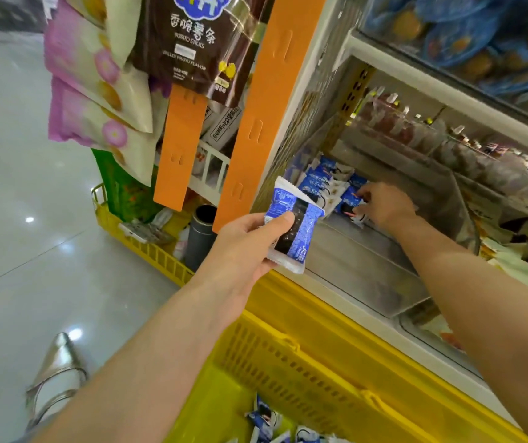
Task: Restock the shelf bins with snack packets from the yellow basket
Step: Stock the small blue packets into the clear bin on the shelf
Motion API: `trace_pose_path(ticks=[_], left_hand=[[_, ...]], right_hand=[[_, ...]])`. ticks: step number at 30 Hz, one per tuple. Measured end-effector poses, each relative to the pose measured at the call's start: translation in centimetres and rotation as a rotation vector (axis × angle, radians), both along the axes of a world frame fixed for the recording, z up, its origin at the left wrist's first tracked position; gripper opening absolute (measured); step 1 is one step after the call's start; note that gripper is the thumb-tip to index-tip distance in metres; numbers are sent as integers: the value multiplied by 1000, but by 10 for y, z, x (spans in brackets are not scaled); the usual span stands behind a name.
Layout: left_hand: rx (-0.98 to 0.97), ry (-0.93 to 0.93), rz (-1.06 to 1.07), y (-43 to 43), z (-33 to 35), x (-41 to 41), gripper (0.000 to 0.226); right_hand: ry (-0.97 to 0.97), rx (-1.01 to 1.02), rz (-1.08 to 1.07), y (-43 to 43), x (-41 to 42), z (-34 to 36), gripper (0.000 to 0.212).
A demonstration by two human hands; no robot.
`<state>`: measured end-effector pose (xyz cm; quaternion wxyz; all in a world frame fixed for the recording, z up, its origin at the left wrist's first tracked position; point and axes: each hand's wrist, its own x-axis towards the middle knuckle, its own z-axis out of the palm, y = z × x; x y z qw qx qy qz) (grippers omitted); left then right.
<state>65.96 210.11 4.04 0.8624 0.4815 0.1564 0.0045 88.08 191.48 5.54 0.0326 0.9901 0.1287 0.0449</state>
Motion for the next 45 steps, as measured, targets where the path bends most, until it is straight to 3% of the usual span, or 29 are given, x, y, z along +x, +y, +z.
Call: trace_pose_path(ticks=[4,8,10,12,14,16,18,21,24,27,30,33,36,39,42,45], left_hand=[[-17,0,-37,-8,1,-3,34],[72,-47,-89,-15,1,-14,33],[150,-77,-96,-18,0,-21,30],[243,-104,-108,-20,0,-29,26],[314,-126,-109,-23,1,-35,25],[338,-160,-100,-27,3,-41,23],[372,-188,-76,-31,1,-46,19],[422,-121,-65,-38,-3,-53,29],[94,-87,-136,-45,-1,-58,49],[-110,-129,-145,-47,3,-59,38],[-26,-158,-140,-49,4,-60,20],[49,-145,-116,-49,4,-61,19],[97,-150,-88,-47,4,-60,23],[166,-214,-103,-49,4,-61,23],[278,-278,-94,-52,5,-60,18],[349,-294,-91,-54,4,-58,9]], right_hand=[[-47,40,26,6,-17,9,52],[-198,610,212,22,-76,31,24],[-61,760,252,26,-117,42,22],[146,727,278,23,-153,46,34],[272,721,307,15,-182,48,33],[287,819,292,8,-202,52,23],[178,901,283,1,-215,56,11],[-166,782,425,-5,-233,63,7],[-360,496,701,-11,-248,60,12],[-404,212,882,-18,-258,49,9],[-360,112,928,-26,-264,42,12],[-275,216,874,-31,-264,43,11],[-101,580,515,-27,-259,50,20],[110,683,257,-21,-244,51,34],[373,862,193,-13,-233,49,44],[477,937,177,-11,-226,49,43]])
